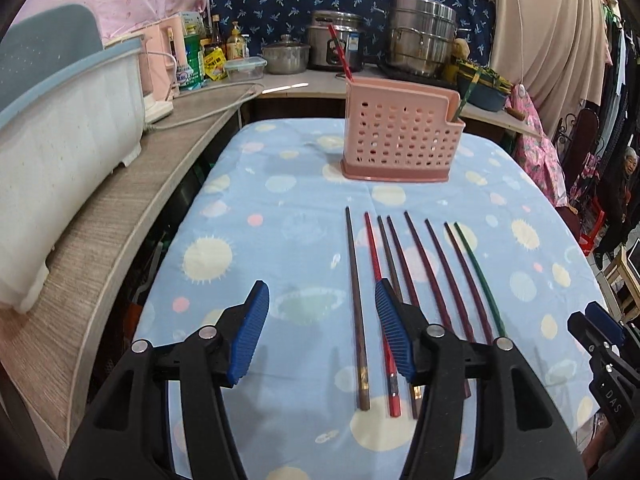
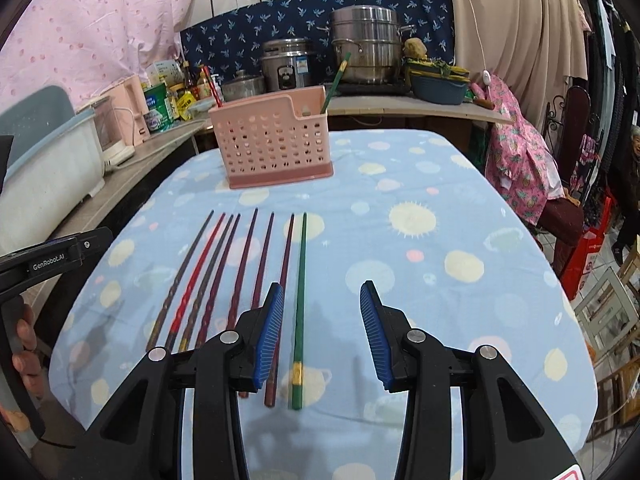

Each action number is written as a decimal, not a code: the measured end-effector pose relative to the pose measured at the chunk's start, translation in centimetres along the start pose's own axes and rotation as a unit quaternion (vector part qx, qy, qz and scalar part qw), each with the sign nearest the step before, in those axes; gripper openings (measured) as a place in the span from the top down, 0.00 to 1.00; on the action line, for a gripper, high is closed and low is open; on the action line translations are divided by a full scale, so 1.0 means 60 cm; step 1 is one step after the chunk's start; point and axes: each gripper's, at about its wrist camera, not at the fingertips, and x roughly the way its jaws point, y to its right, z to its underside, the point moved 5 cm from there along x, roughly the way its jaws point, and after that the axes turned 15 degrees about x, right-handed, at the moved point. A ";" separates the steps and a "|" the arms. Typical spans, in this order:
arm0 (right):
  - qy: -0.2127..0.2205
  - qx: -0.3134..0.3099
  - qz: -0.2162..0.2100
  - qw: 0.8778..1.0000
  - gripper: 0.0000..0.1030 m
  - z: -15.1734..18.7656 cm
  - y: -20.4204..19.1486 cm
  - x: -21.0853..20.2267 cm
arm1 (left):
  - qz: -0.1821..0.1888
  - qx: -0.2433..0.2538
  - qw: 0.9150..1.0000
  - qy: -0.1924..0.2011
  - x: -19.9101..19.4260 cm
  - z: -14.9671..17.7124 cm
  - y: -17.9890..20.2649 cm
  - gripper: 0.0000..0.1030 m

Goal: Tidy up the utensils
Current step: 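Move both open tools back to the chopstick row, then grasp the other green chopstick with the right tool while the left tool grasps a brown chopstick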

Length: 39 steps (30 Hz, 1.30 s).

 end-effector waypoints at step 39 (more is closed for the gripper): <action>-0.073 -0.004 0.007 0.997 0.93 0.105 -0.001 0.074 | 0.034 -0.001 0.997 -0.064 0.051 0.114 0.044 0.48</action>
